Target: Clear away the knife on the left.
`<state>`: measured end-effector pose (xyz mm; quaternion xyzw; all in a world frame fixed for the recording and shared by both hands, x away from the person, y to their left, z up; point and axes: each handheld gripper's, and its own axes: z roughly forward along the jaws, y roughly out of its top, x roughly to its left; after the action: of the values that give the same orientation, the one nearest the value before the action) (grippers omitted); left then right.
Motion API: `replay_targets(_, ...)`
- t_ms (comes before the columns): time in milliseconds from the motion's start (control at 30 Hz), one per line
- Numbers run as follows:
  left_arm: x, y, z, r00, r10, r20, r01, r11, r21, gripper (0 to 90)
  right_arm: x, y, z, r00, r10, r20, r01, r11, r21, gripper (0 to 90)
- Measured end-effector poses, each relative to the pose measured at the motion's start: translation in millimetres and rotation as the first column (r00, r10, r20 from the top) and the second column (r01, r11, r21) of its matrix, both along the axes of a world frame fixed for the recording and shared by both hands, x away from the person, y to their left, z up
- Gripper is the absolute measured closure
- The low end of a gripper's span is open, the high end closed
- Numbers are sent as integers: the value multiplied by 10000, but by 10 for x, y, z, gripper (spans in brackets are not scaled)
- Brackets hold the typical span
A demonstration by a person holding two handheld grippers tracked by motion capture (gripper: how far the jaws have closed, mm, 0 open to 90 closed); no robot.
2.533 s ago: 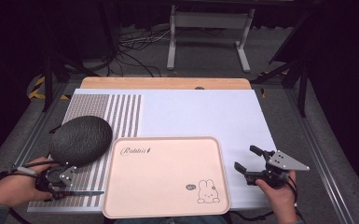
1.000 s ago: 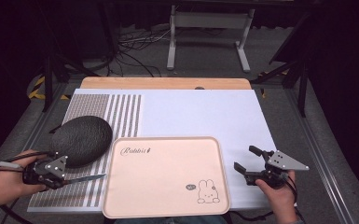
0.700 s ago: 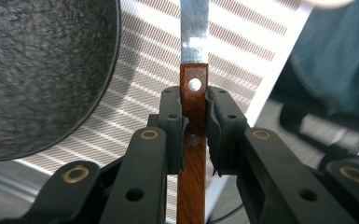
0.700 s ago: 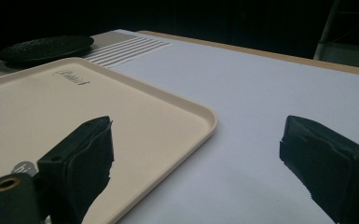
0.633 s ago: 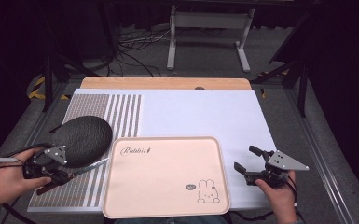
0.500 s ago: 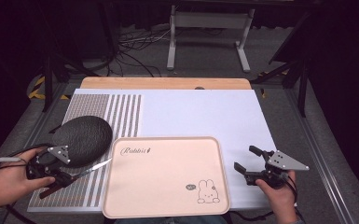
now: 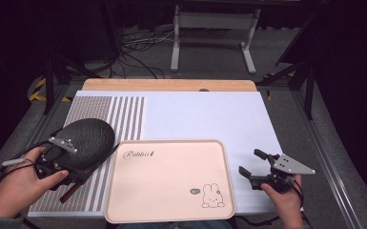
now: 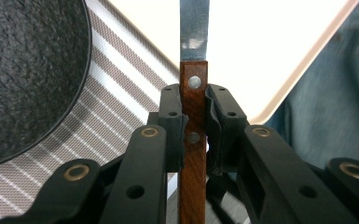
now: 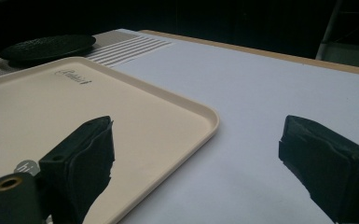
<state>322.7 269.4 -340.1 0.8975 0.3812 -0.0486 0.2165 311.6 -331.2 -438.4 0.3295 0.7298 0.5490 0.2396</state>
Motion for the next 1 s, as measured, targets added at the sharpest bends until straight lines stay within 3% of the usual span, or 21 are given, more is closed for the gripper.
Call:
replay_targets(233, -7, -167, -28, 9981, 542, -305, -552, 9979, -332, 776, 4, 1, -3, 10000, 22, -27, -22, 10000, -7, 106)
replay_targets(667, 23, -446, -124, 9974, 440, -563, -460, 9984, -343, 775, 6, -10, -2, 10000, 50, -57, -50, 10000, 14, 106)
replay_targets(1000, 102, -693, -306, 9954, 288, -918, -335, 9982, -499, 776, 8, -5, -4, 9999, 69, -79, -69, 10000, -16, 108)
